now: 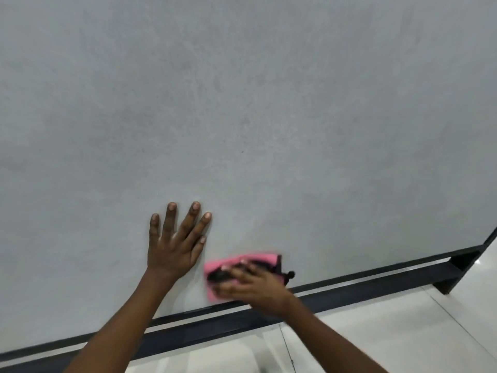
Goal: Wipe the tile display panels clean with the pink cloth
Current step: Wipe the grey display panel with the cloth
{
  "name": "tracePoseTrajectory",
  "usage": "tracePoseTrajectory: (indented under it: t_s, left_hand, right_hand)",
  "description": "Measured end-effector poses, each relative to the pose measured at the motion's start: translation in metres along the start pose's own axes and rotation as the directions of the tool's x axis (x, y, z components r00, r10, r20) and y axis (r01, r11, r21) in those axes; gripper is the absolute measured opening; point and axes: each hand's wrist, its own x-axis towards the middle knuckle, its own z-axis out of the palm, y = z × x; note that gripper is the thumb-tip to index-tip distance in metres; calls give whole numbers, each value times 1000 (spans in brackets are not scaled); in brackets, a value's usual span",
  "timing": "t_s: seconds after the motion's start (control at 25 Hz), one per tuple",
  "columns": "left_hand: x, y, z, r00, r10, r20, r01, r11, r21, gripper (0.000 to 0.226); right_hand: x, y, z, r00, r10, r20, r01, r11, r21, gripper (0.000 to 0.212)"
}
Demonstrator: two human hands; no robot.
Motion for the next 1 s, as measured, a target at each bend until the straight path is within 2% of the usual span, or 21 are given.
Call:
tracePoseTrajectory:
  t_s: [0.04,0.08,0.12,0.16,0.2,0.28,0.32,0.4,0.44,0.48,0.52,0.56,0.6,0.64,0.68,0.72,0.8,0.88,1.0]
  left_hand:
    - [2,2,-5,999,-33,15,33,999,-22,57]
    - [5,9,-8,996,-86,26,87,994,-66,57]
    - [4,19,-11,990,-126,61,133,984,-116,58]
    - [-2,31,-14,986,-128,104,144,977,-159,58]
    - [-7,45,-13,992,-83,96,100,979,-178,60]
    - [-16,58,-1,995,15,99,-5,995,-103,64]
    - [-17,59,9,996,27,83,-21,998,-63,63]
    - [-22,61,22,999,2,37,-1,1000,-12,58]
    - [-25,63,26,1000,-1,20,1,1000,9,57]
    - [-26,65,27,1000,12,9,-12,999,30,56]
    - [-28,66,28,1000,27,9,-28,999,32,56]
    - [-30,68,28,999,42,14,-42,999,27,56]
    - [-31,68,28,999,47,23,-48,998,29,56]
    - [-32,68,27,998,43,39,-44,998,34,56]
    - [-32,68,23,997,32,69,-33,999,23,57]
    - [-31,69,16,994,14,107,-14,1000,-1,59]
    - [-21,69,1,984,-45,173,58,996,-73,63]
    - [17,64,-11,978,-124,169,146,982,-123,64]
    - [124,44,-25,975,-203,85,216,957,-195,57]
  right_hand:
    - [-4,-10,3,994,-82,67,84,996,-24,80]
    - [-11,-1,4,996,-88,30,88,996,-13,85]
    - [-17,18,0,999,-11,-45,13,999,44,85]
    - [-26,40,-6,984,127,-124,-113,987,113,82]
    - [-39,73,-21,928,314,-200,-285,945,161,79]
    - [-79,143,-40,711,608,-355,-549,794,260,78]
    - [-99,172,-47,540,741,-399,-650,668,361,81]
    - [-116,187,-45,164,912,-376,-697,377,610,80]
    - [-112,175,-33,58,943,-327,-708,270,653,79]
    - [-104,154,-18,60,955,-290,-725,242,645,77]
    - [-93,123,-1,187,948,-258,-738,309,600,74]
    - [-82,87,16,435,867,-246,-704,497,508,69]
    - [-79,49,34,728,651,-213,-563,746,356,64]
    - [-82,19,44,935,332,-127,-308,935,177,67]
    - [-93,2,52,998,63,-6,-63,997,44,74]
    - [-110,5,54,994,-71,78,74,997,-34,78]
    - [-137,41,44,990,-83,113,93,992,-89,79]
    - [-149,107,8,997,56,56,-48,990,-130,82]
    - [-108,226,-89,937,263,-231,-279,960,-39,73]
